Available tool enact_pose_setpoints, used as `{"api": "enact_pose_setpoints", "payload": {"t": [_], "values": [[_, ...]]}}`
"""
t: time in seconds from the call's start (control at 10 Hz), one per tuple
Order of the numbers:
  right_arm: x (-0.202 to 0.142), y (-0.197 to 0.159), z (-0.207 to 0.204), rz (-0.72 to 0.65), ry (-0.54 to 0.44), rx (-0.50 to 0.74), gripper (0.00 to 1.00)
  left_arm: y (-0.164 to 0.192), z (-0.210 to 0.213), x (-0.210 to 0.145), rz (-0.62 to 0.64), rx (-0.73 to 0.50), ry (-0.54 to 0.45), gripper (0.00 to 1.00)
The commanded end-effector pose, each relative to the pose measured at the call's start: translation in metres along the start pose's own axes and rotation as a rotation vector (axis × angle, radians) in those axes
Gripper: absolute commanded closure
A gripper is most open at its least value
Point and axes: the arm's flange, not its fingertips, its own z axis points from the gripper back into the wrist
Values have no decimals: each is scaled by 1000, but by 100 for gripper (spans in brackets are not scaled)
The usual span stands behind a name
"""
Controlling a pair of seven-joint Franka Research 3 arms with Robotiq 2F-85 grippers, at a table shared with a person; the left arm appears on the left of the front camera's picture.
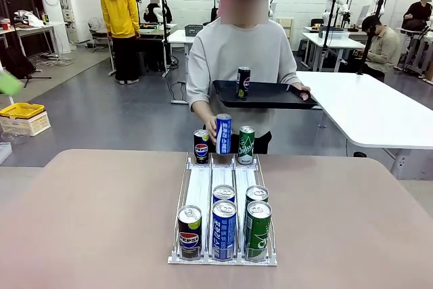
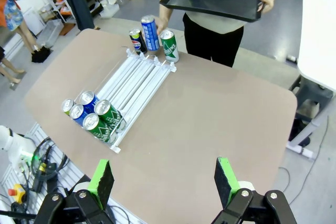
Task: Retrieve and hand over the desired beverage to the person.
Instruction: Pick up another can of the same type that the person held from the Automatic Can Dispenser.
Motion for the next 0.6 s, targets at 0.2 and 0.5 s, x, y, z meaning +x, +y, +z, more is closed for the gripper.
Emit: {"api": "enact_pose_setpoints", "payload": {"t": [0.2,0.5], "values": [[0,0,-1,5,-7,21,0,-141,-143,102,91,312,437,0],[0,0,-1,5,-7,21,0,-186,-250,78,155,417,522,0]]}}
